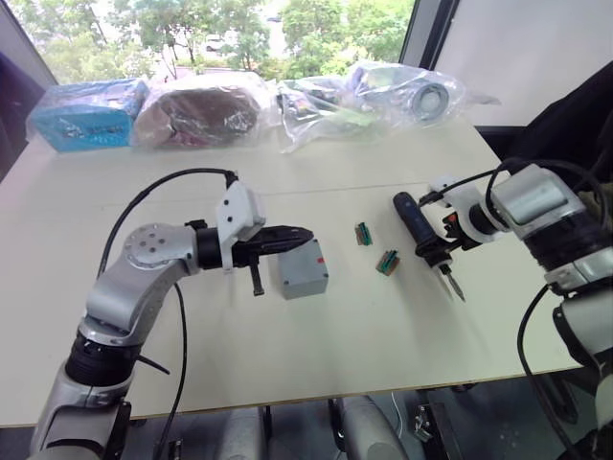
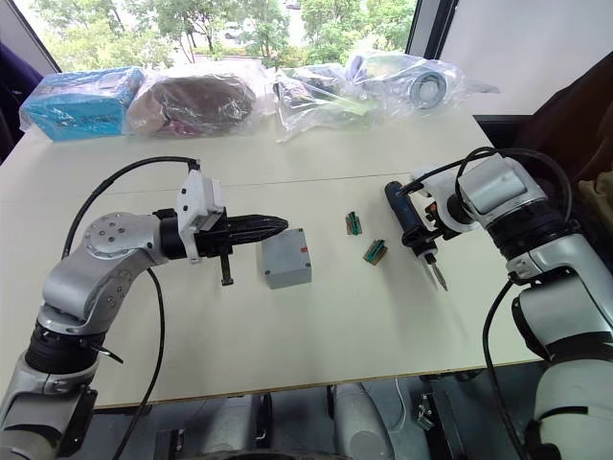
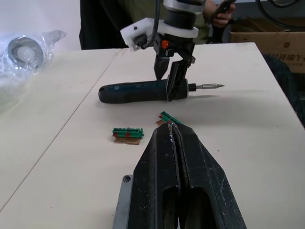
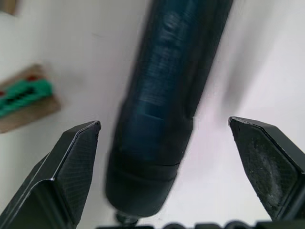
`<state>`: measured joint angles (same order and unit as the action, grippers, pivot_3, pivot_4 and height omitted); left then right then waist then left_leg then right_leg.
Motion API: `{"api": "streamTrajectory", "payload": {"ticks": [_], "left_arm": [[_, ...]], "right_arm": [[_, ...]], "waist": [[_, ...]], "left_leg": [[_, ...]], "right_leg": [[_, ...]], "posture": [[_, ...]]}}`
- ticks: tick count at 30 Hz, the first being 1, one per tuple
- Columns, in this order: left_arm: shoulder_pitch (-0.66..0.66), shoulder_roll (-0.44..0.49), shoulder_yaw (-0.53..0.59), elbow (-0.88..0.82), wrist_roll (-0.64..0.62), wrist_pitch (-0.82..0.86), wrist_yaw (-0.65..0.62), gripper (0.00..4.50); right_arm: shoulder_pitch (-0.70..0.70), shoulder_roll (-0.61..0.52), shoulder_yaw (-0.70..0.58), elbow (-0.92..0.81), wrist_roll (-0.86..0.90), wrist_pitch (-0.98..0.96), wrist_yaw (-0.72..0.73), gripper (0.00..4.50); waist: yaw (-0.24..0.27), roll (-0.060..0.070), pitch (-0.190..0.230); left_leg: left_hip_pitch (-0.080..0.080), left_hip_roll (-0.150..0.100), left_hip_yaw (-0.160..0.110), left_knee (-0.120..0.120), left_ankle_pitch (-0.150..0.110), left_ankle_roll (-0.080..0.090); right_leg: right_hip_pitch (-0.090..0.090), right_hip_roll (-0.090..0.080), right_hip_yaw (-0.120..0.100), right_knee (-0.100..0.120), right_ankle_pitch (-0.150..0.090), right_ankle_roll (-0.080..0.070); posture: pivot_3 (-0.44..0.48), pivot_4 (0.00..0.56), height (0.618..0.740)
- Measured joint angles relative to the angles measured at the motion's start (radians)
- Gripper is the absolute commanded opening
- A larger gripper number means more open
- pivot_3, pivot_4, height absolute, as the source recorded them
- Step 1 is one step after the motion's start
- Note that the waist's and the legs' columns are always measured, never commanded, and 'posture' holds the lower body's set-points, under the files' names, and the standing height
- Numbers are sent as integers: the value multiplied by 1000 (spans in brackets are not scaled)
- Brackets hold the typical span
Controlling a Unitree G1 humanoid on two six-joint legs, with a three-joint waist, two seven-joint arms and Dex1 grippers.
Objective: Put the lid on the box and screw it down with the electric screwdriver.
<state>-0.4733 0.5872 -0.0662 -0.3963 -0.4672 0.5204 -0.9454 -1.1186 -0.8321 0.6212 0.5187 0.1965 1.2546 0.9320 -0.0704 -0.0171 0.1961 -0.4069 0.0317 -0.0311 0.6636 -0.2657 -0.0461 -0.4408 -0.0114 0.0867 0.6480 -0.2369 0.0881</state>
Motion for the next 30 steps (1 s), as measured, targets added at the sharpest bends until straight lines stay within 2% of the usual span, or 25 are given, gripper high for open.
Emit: {"api": "streamTrajectory", "payload": {"ticks": [4,7,12,14,17,20,24,26,27,30], "left_arm": [[13,6,2,-10,0,1,13,0],[31,14,4,-21,0,2,18,0],[60,25,4,-38,-3,11,22,0],[73,36,4,-37,-3,12,17,0],[73,47,4,-30,-2,11,1,0],[73,64,5,14,-2,7,-22,0],[72,86,2,78,12,-20,-59,0],[67,92,1,112,24,-32,-71,0],[61,106,-2,130,43,-42,-83,0],[32,122,-6,151,55,-54,-102,0]], "right_arm": [[-33,42,17,125,-63,-79,55,4449],[-63,78,18,211,-105,-124,86,3850],[-88,111,5,290,-157,-158,109,2184],[-94,123,-14,305,-165,-150,112,1909],[-95,137,-66,305,-167,-141,105,1840],[-66,125,-146,142,-149,-161,89,1836],[29,158,-399,-212,-46,-188,10,1836],[91,237,-529,-374,15,-225,-47,1836],[135,311,-597,-468,54,-271,-94,1836],[206,436,-668,-606,109,-359,-178,1836]], "waist": [[1,0,0],[-1,0,0],[-1,0,0],[-3,0,0],[-2,1,1],[-1,5,3],[0,5,3],[1,4,2],[0,4,2],[5,4,3]], "left_leg": [[0,0,0,0,0,0],[1,0,1,0,0,0],[1,0,0,0,0,0],[1,0,0,0,0,0],[1,0,1,0,0,0],[-1,0,0,0,0,0],[-1,0,-1,-2,0,0],[-1,0,-2,-2,0,0],[-1,0,-2,-2,0,0],[-2,0,-2,-2,0,0]], "right_leg": [[1,0,0,0,0,0],[1,0,0,0,0,0],[1,0,0,1,0,0],[1,0,0,1,0,0],[0,0,0,1,0,0],[-2,0,0,2,0,0],[-2,0,-1,2,0,0],[-2,0,-2,2,0,0],[-2,0,-2,2,0,0],[-2,0,-2,2,0,0]], "posture": [[0,150,740],[0,150,740],[0,150,740],[0,150,740],[0,150,740],[0,150,740],[0,150,740],[0,150,740],[0,150,740],[0,150,740]]}}
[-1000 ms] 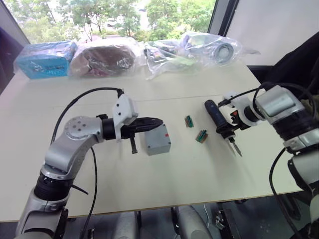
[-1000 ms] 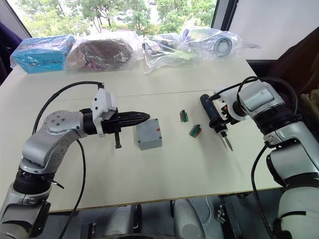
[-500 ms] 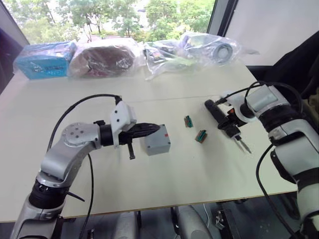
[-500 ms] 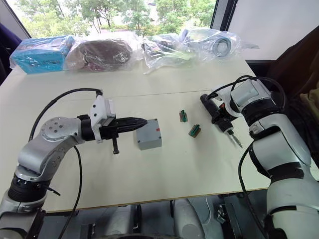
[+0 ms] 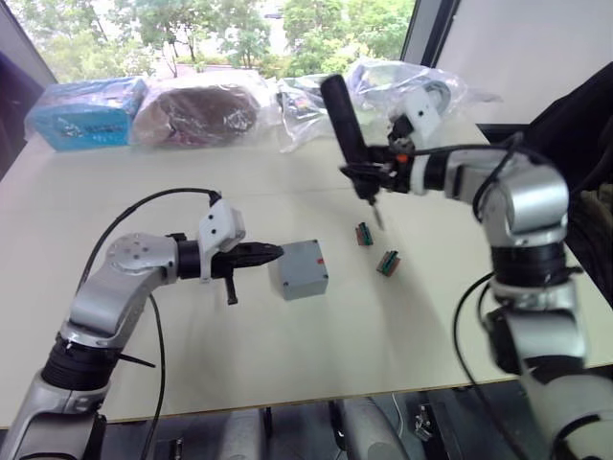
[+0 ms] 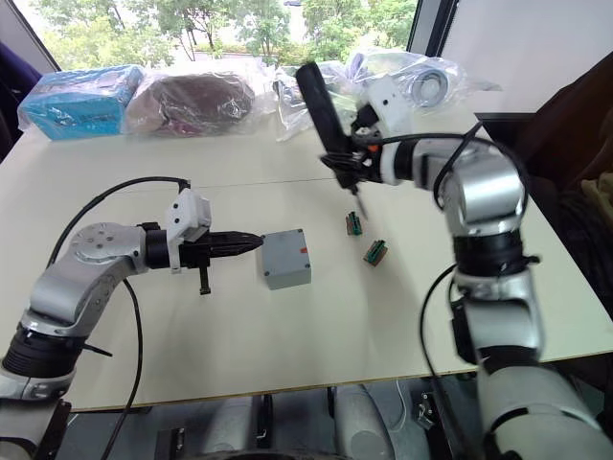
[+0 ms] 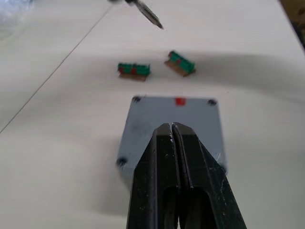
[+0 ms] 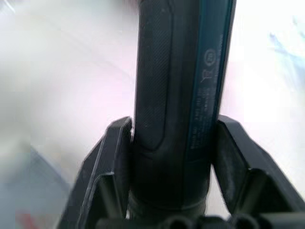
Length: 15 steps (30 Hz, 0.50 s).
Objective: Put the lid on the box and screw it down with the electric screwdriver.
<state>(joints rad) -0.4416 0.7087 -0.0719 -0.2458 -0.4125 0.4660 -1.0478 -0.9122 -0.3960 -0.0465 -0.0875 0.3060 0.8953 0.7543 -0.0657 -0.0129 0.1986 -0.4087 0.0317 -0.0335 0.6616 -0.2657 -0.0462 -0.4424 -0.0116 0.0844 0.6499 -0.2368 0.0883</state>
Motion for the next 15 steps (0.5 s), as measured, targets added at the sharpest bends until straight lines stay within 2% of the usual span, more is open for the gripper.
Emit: {"api": "streamTrajectory", "payload": {"ticks": [1,4,7,11,15], "left_arm": [[-11,0,-1,5,1,-4,-9,0],[-18,1,-7,24,8,-20,-29,0],[-11,-26,-35,43,17,-20,-26,0],[0,-77,-100,73,49,-30,-9,0],[4,-117,-110,130,84,-78,17,0]], "right_arm": [[28,57,-21,-52,18,-29,-49,1836],[51,115,-37,-99,44,-54,-110,1836],[213,262,-55,-209,69,-208,-183,1836],[343,296,32,-222,58,-318,-194,1836],[371,304,41,-222,47,-406,-219,1836]], "waist": [[4,0,0],[6,0,0],[10,-2,-1],[4,-1,-1],[-1,-2,-1]], "left_leg": [[0,0,0,1,0,0],[0,-1,1,3,0,0],[1,0,-1,2,0,0],[1,0,0,2,0,0],[2,0,0,2,0,-1]], "right_leg": [[1,0,0,0,0,0],[1,-1,1,-1,0,0],[3,0,-1,0,0,0],[2,0,0,0,0,0],[2,0,0,1,0,0]], "posture": [[0,150,740],[0,150,740],[0,150,740],[0,150,740],[0,150,740]]}}
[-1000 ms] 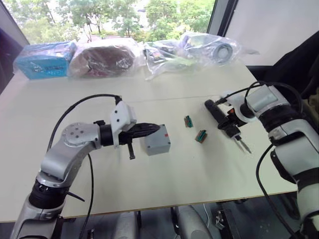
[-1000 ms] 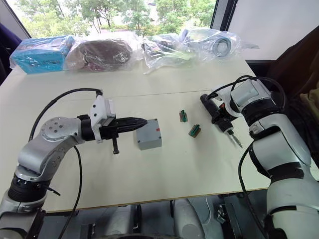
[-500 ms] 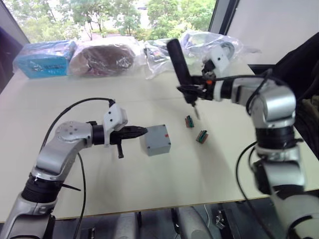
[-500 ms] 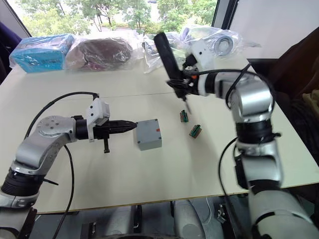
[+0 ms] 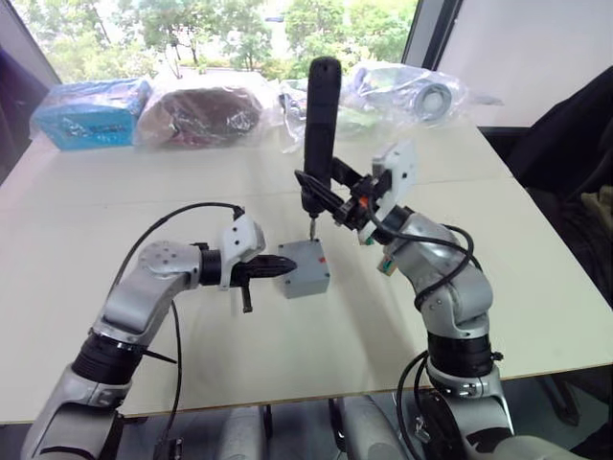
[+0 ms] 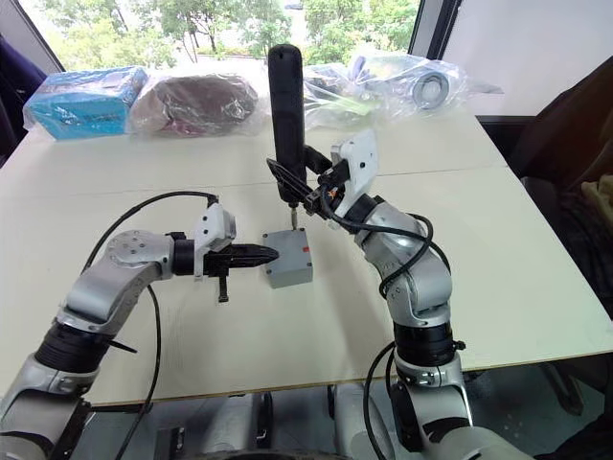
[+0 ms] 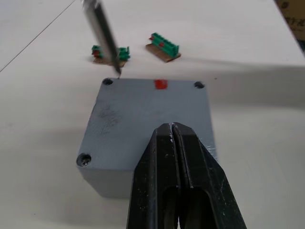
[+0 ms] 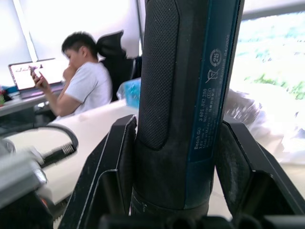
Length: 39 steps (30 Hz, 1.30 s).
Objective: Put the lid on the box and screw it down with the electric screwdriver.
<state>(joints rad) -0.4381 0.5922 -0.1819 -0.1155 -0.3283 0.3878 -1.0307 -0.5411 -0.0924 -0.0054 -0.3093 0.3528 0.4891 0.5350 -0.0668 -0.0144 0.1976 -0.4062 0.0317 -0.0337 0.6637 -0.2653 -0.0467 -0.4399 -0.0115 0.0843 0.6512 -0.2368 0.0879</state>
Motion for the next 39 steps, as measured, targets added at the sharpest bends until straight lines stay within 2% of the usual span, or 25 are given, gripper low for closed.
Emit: {"api": "streamTrajectory", "payload": {"ticks": [5,23,30,39], "left_arm": [[-12,-32,-4,48,38,-71,16,0],[-20,-42,-10,54,62,-82,9,0],[-17,-42,-11,54,64,-65,9,0],[-10,-47,-33,62,75,-67,10,0]], "right_arm": [[56,5,33,32,-24,-69,-26,1836],[94,-3,63,120,-76,-250,-78,1836],[128,-20,103,125,-97,-308,-55,1836],[141,-46,166,96,-161,-238,-88,1836]], "waist": [[-2,0,0],[-1,0,0],[-2,0,0],[-4,-2,-17]], "left_leg": [[1,0,0,0,0,0],[2,0,0,0,0,0],[14,0,0,-2,0,0],[20,0,0,-2,0,0]], "right_leg": [[1,0,0,0,0,0],[3,0,0,0,0,0],[14,0,0,-2,-1,0],[19,0,1,-2,-4,-3]], "posture": [[0,150,740],[0,150,740],[0,150,740],[0,150,740]]}}
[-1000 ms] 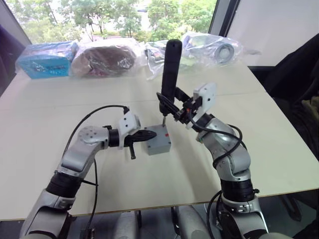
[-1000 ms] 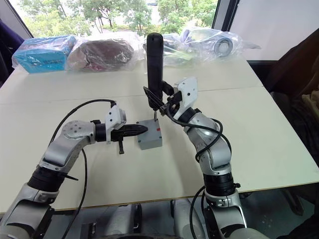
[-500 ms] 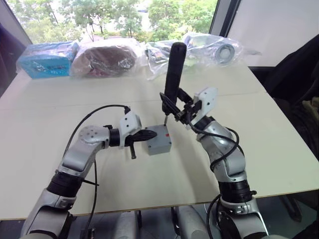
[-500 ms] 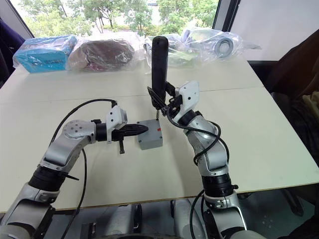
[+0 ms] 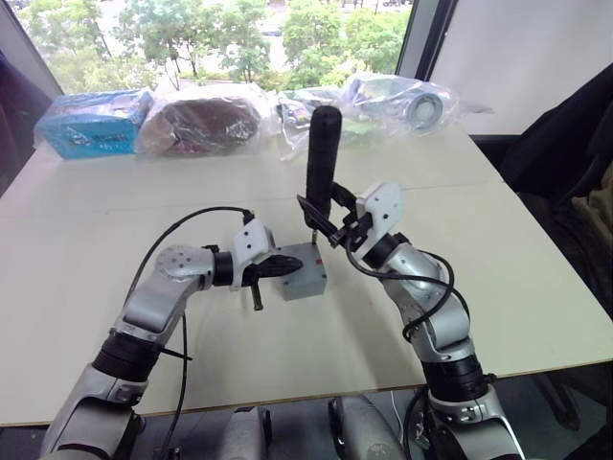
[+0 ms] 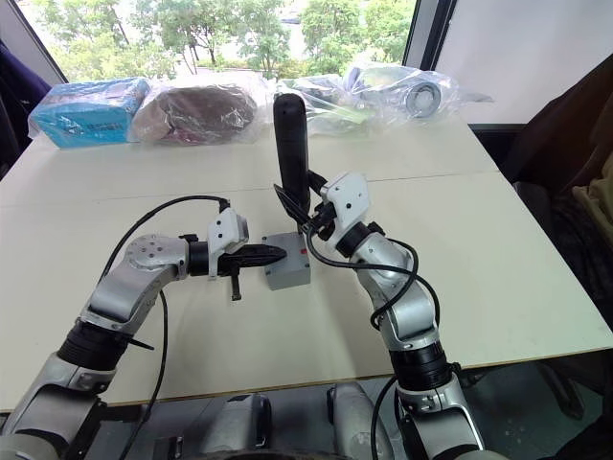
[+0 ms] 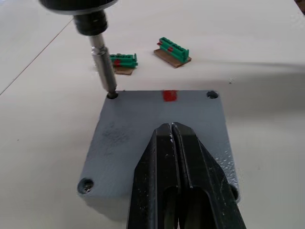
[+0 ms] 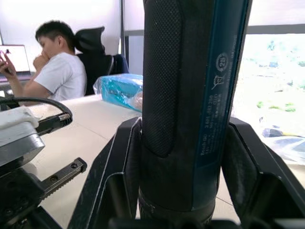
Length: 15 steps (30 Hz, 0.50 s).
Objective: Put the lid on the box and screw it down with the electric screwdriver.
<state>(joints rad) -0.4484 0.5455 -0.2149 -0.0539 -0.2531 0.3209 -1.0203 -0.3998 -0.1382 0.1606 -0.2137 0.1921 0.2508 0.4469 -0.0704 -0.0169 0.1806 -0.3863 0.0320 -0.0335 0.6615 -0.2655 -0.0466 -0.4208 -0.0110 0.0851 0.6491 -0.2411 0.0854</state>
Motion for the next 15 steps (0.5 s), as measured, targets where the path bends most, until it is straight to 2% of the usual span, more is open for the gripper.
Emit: {"api": "streamTrajectory", "payload": {"ticks": [5,7,12,15], "left_arm": [[11,-4,-5,19,14,-3,4,0],[13,-4,-5,21,20,-3,3,0],[16,-2,-4,40,28,-14,3,0],[21,0,-4,44,28,-28,3,0]], "right_arm": [[-13,12,18,-5,-19,94,-55,1836],[-17,17,18,-9,-19,121,-69,1836],[-22,38,18,-10,-17,163,-98,1836],[-29,46,14,-13,-13,189,-118,1836]], "waist": [[0,-6,-16],[0,-9,-21],[0,-5,-28],[0,-8,-31]], "left_leg": [[19,0,0,-10,0,0],[22,1,0,-14,0,0],[29,1,1,-22,-1,-1],[30,1,2,-26,-1,-1]], "right_leg": [[17,-1,1,-7,-5,-1],[19,-1,1,-11,-5,-1],[23,-2,1,-18,-5,-1],[25,-3,1,-20,-6,-2]], "posture": [[0,150,740],[0,150,740],[0,150,740],[0,150,740]]}}
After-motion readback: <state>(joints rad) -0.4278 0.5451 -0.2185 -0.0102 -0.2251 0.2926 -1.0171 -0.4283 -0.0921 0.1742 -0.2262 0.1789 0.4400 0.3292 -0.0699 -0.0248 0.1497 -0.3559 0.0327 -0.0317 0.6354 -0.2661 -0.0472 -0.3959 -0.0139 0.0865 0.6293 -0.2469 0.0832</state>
